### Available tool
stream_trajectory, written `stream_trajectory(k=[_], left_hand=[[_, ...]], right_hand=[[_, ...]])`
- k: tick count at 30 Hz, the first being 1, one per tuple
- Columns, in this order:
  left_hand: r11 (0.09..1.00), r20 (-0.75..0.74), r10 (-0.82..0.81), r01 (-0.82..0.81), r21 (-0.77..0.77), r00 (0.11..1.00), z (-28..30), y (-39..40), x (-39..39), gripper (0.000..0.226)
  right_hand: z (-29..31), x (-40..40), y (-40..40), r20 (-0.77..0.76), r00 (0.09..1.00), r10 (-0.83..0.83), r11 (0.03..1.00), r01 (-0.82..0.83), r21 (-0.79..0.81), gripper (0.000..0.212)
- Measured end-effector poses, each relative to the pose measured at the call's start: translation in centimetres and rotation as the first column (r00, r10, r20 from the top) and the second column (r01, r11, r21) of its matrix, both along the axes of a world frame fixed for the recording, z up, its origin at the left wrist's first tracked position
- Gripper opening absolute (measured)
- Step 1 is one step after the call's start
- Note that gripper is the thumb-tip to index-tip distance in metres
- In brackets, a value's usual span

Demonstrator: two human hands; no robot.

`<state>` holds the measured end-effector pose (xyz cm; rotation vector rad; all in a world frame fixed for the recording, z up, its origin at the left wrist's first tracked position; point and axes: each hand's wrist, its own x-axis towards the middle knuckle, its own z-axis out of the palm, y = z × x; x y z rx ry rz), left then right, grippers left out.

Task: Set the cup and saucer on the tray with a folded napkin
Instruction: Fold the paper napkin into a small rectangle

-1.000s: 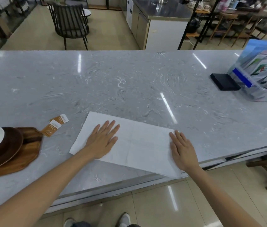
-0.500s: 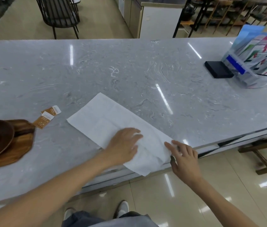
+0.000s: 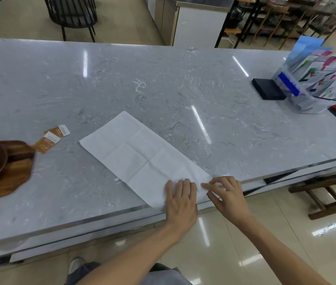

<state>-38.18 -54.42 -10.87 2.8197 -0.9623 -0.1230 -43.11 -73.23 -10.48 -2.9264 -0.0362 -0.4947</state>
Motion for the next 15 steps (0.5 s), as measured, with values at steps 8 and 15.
stream_trajectory(k=[8,15], left_hand=[[0.970,-0.016,0.109,-0.110,-0.217,0.994,3.5,0.6,0.1,0.056],[0.876,-0.026,0.074,-0.077,-0.476,0.997,10.2,9.0,4.1,0.028]], right_hand=[[4.2,1.7,1.8,0.143,0.982,0.122,0.991,-0.127,0.030,0.018],[9.3,5.5,2.8,0.218,0.958,0.187,0.968,-0.218,0.126,0.026]])
